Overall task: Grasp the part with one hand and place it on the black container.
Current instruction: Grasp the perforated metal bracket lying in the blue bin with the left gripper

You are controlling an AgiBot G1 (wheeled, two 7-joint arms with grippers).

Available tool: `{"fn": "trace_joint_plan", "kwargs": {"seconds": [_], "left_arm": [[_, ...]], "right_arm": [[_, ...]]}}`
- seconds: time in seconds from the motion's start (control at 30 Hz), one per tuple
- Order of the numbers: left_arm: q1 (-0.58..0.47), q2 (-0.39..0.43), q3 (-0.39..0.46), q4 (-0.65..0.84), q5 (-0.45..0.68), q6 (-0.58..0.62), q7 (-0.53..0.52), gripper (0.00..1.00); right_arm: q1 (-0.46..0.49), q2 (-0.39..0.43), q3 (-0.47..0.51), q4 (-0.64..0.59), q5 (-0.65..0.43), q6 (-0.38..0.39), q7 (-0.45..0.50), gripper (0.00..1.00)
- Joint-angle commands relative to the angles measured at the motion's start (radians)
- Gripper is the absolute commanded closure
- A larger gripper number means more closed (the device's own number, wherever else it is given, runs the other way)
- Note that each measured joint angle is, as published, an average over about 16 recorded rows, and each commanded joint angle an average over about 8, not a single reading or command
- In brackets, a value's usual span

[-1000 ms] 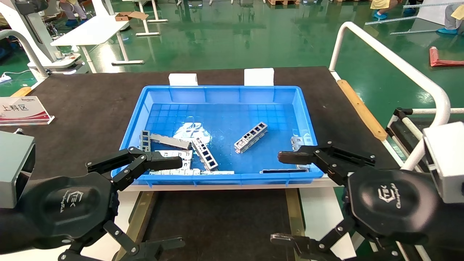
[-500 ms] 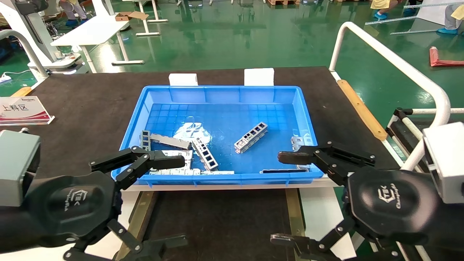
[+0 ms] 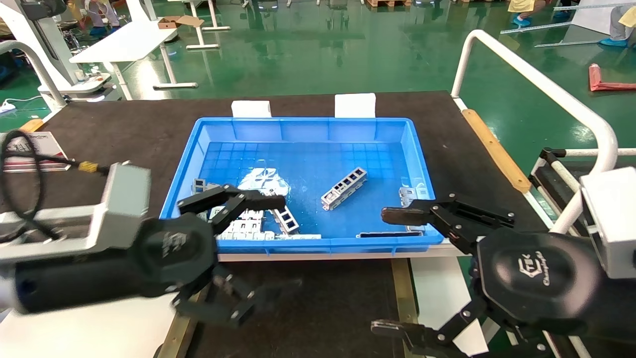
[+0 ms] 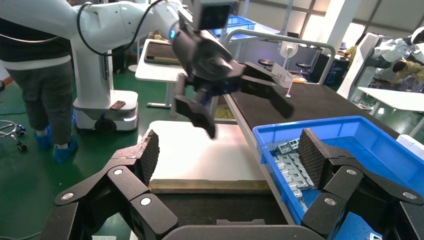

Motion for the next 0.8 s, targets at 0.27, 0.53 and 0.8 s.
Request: {"fn": "trace_joint_plan", "kwargs": {"seconds": [0.27,0.53,0.8], "left_arm": [[-0.075,0.114,0.054,0.087,0.113,-0.095,0.003,0.0],[-0.129,0.241,0.105,0.216,0.227,-0.204,0.051,0.0],[-0.189,0.391,0.151,0.394,0.334,-0.339,0.116,0.0]], "right_arm": [[0.0,0.0,-0.001,0.0,0.0,0.0,0.0,0.0],[0.0,0.001,-0.001,0.0,0.001,0.001,-0.001,0.0],[0.0,0.001,-0.002,0.0,0.001,0.001,-0.001,0.0]]}}
